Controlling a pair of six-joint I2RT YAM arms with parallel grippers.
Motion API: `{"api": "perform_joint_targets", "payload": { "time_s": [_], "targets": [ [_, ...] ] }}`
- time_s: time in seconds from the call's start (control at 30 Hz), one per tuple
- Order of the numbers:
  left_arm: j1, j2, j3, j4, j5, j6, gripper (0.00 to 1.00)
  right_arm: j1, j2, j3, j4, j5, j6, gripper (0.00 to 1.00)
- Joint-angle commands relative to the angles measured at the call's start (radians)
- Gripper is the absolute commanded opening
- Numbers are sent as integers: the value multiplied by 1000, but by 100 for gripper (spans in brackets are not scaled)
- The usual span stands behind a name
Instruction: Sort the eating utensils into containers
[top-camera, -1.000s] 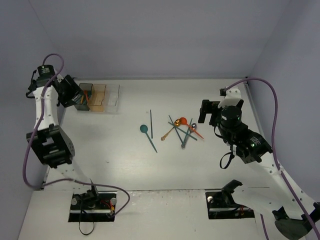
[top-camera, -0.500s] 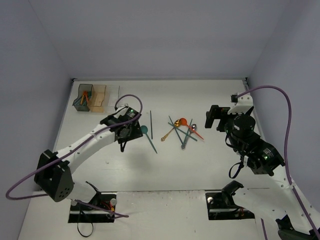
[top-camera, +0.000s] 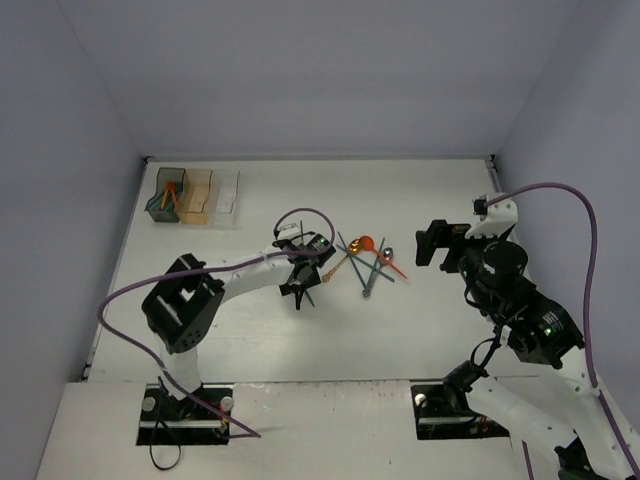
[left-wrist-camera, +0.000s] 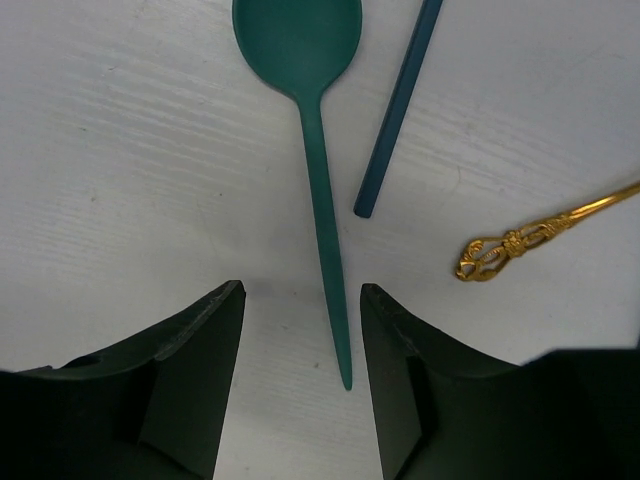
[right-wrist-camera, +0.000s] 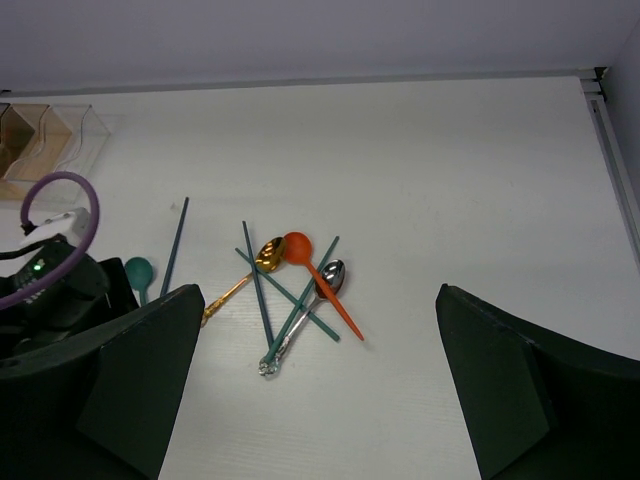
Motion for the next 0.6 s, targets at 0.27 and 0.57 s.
{"api": "perform_joint_targets", "payload": {
  "time_s": [0.27, 0.57],
  "targets": [
    [33, 85, 74, 31, -25, -24, 38, -7, -24, 3, 22, -14, 9, 100],
    [70, 101, 32, 2, -16, -4, 12, -7, -22, -8, 16, -9, 17, 100]
  ]
}}
